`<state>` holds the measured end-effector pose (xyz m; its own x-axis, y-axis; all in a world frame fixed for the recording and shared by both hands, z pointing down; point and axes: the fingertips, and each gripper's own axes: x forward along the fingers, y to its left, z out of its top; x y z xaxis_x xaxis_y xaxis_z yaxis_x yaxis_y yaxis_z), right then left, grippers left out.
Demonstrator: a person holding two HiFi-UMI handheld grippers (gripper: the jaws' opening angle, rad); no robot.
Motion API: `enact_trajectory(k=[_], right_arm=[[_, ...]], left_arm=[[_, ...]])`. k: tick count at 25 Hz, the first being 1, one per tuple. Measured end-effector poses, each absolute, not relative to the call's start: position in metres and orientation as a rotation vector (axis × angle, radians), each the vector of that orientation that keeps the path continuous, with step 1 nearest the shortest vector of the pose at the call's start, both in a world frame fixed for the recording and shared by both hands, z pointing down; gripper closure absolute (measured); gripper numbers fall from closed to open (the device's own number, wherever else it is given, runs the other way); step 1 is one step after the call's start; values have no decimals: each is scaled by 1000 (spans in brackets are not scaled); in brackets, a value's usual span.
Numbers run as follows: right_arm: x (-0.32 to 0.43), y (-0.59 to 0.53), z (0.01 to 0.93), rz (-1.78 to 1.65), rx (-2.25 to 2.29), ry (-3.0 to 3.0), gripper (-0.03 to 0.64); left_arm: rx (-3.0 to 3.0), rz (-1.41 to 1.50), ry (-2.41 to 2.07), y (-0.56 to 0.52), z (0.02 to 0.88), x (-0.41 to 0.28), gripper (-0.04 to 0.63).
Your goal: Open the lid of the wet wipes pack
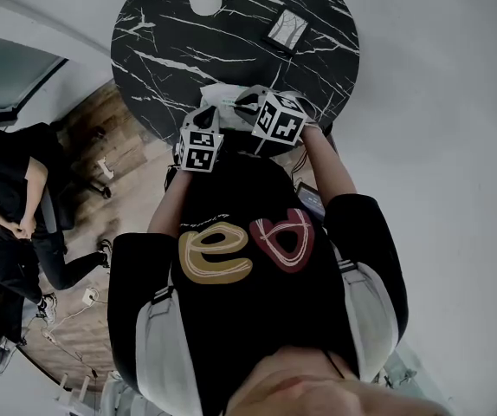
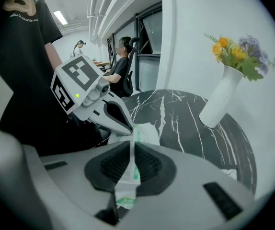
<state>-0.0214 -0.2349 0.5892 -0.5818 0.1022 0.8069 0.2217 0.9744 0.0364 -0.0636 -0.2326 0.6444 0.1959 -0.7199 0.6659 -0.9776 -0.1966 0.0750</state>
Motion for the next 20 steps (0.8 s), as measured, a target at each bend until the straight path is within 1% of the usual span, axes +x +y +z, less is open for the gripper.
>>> enact_trajectory(k=[20], right_arm=[[-23,-269,582,-107,-153,-2254,597]], left_arm=[[1960,696,-1575,-231,646,-62,575]])
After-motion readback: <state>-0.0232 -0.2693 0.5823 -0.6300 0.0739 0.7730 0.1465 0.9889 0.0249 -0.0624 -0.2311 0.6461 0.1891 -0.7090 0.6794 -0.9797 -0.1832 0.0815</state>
